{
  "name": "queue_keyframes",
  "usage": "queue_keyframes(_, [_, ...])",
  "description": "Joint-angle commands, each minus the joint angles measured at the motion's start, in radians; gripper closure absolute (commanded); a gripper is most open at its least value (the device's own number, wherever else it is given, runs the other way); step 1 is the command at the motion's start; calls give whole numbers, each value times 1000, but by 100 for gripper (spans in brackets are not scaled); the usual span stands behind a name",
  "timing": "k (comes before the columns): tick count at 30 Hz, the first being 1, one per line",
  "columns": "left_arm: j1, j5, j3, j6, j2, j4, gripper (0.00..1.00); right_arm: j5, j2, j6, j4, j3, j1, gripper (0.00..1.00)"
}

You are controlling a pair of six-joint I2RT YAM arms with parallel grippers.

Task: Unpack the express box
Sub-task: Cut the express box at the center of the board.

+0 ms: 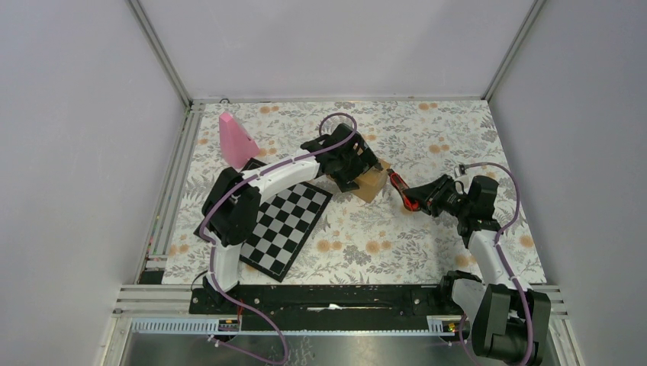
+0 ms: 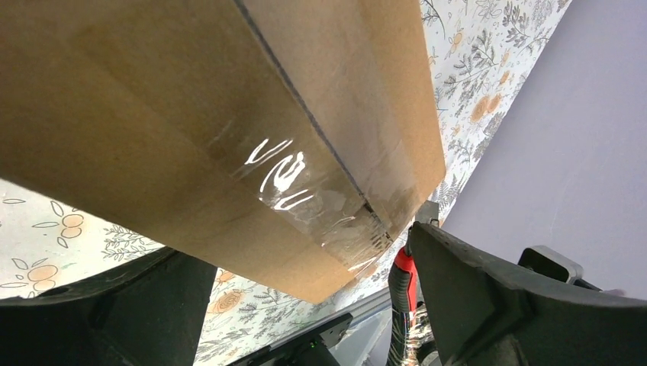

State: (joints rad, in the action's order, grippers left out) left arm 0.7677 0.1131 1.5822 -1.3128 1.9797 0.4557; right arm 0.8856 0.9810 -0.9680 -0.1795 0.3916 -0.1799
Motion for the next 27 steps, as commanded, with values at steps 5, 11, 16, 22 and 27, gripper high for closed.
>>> queue_keyframes(5, [-29,-5,18,14,-40,8,3,92,-12,18,31,24,23,100])
queue_keyframes(11, [-45,-9,-20,12,-64,-2,3,60,-7,18,29,22,66,100])
queue_keyframes(16, [-52,-17,-37,15,-81,-3,3,43,-4,27,25,4,66,100])
queue_keyframes(22, [-73,-33,-71,23,-105,-2,3,73,0,29,17,6,65,100])
queue_keyframes(27, [-73,-16,-83,14,-107,-20,3,82,5,37,24,16,69,100])
